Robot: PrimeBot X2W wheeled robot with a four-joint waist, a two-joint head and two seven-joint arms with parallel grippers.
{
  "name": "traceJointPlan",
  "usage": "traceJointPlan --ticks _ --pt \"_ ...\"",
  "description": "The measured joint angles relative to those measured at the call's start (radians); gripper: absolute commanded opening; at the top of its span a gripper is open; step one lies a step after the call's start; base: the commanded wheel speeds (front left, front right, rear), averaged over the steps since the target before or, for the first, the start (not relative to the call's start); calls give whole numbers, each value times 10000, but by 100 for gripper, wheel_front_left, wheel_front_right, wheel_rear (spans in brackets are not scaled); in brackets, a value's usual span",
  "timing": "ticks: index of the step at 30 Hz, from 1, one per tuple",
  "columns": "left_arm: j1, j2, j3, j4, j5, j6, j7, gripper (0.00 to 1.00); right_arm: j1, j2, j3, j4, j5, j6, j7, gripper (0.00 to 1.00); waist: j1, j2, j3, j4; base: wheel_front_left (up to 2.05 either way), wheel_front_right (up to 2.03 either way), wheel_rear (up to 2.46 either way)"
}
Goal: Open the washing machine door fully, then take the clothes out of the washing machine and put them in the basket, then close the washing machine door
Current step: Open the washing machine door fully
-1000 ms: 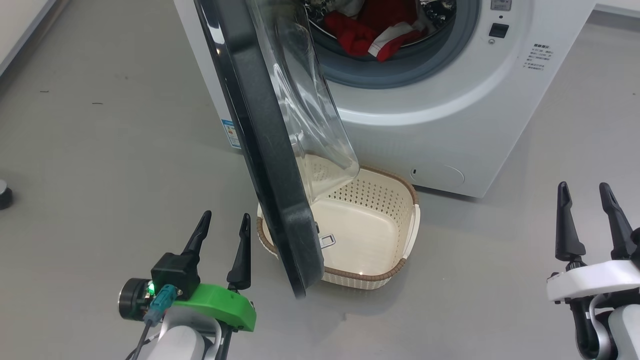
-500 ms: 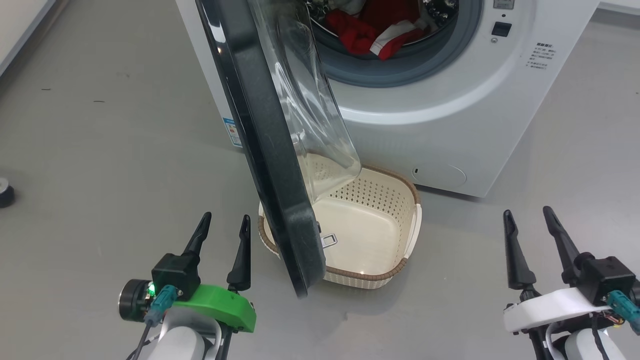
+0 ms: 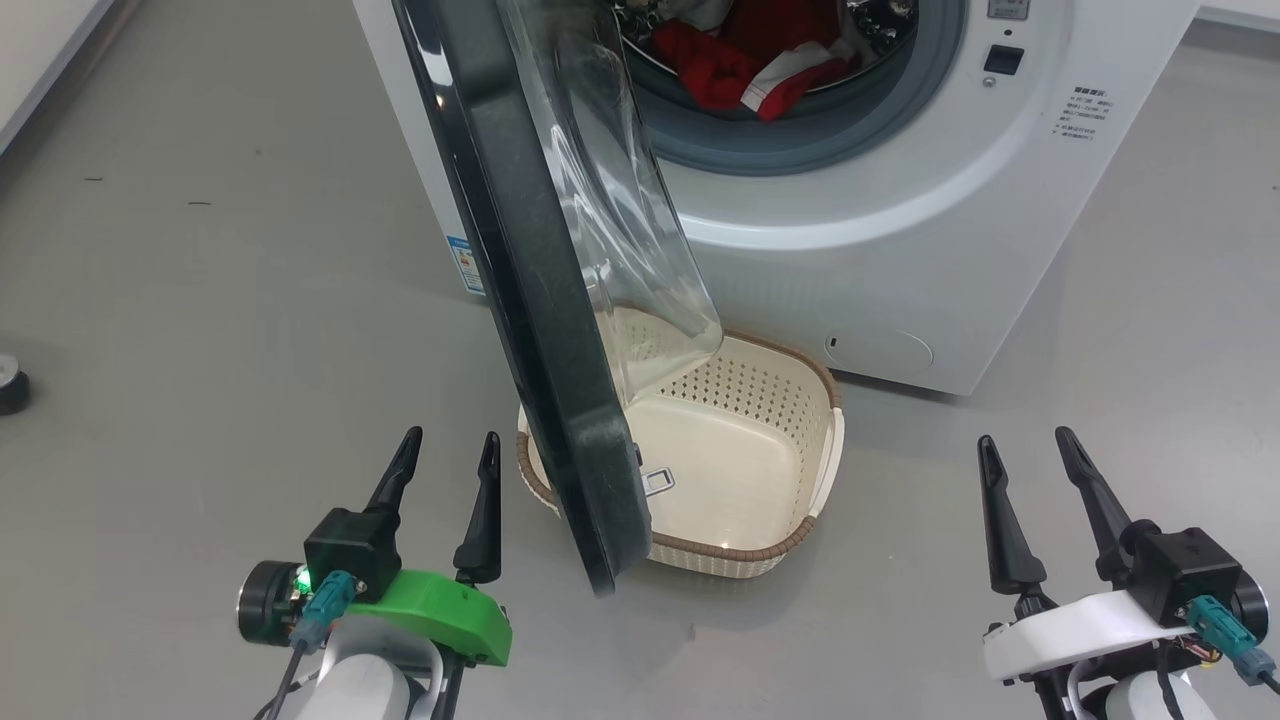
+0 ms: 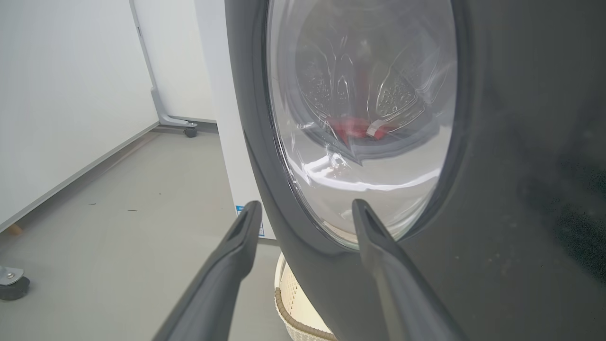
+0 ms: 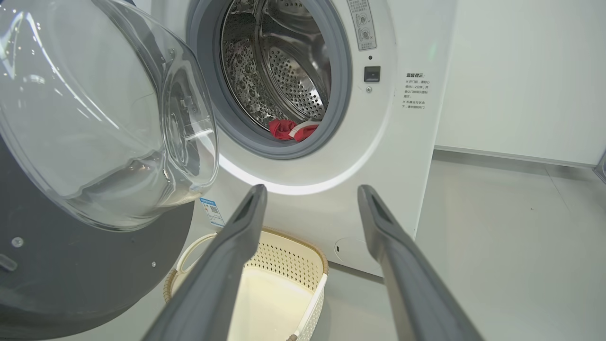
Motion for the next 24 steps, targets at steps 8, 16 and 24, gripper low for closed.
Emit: traceJointPlan --ticks 8,16,24 --pt "0 0 -10 4 -4 27 0 93 42 138 -178 -4 -221 157 0 100 0 0 36 39 0 0 0" --pt "1 0 -12 4 -21 27 0 0 51 253 -341 -15 -422 324 0 100 0 0 112 48 0 0 0" --pt "-3 0 82 -307 -94 27 0 0 90 326 -523 -17 -566 449 0 100 0 0 154 59 0 0 0"
